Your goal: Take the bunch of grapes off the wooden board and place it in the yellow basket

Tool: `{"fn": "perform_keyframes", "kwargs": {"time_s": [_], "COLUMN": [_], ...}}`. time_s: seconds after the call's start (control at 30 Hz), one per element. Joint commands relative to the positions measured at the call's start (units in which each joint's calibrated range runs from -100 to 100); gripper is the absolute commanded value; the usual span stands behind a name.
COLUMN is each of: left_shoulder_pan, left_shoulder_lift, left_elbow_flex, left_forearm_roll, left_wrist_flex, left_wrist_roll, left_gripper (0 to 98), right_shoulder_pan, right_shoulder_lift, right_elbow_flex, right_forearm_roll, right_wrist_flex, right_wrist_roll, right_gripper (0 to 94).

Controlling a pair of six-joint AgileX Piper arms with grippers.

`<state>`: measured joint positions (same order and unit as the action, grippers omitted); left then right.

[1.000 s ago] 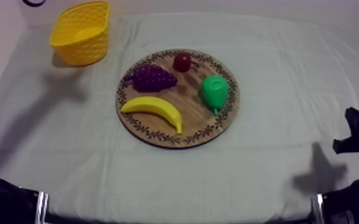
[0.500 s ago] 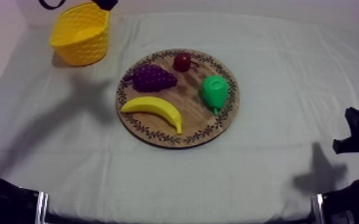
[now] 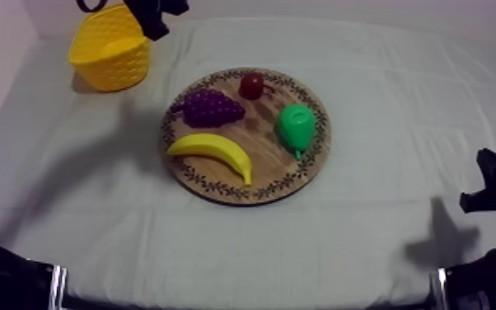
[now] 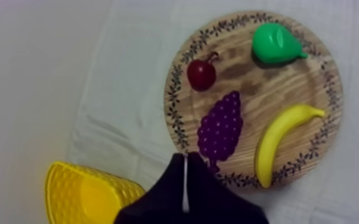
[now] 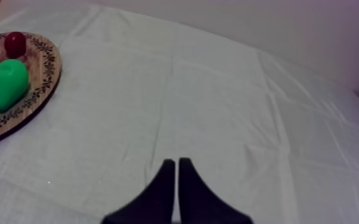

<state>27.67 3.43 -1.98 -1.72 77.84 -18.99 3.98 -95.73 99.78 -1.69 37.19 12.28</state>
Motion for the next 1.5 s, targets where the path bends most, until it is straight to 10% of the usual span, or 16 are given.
{"fn": "perform_keyframes", "kwargs": {"time_s": [0.0, 0.6, 0.93, 1.3, 1.47], "left_shoulder_pan": [-0.1, 0.0, 4.0, 3.4, 2.8], "left_shoulder_lift": [0.4, 0.7, 0.5, 0.5, 0.5], "left_elbow_flex": [-0.8, -0.2, 8.2, 9.5, 10.4], "left_forearm_roll": [-0.19, -0.66, -6.40, -7.15, -6.87], "left_wrist_flex": [1.3, 0.5, -6.6, -8.1, -9.4], "left_wrist_roll": [-0.3, -3.9, -7.9, -6.9, -6.3], "left_gripper": [0.0, 0.0, 0.0, 0.3, 44.3], "right_shoulder_pan": [0.0, 0.0, 0.0, 0.0, 0.0], "right_shoulder_lift": [0.0, 0.0, 0.0, 0.0, 0.0], "right_elbow_flex": [0.0, 0.0, 0.0, 0.0, 0.0], "right_forearm_roll": [0.0, 0.0, 0.0, 0.0, 0.0], "right_wrist_flex": [0.0, 0.0, 0.0, 0.0, 0.0], "right_wrist_roll": [0.0, 0.0, 0.0, 0.0, 0.0], "right_gripper": [0.5, 0.5, 0.5, 0.5, 0.5]}}
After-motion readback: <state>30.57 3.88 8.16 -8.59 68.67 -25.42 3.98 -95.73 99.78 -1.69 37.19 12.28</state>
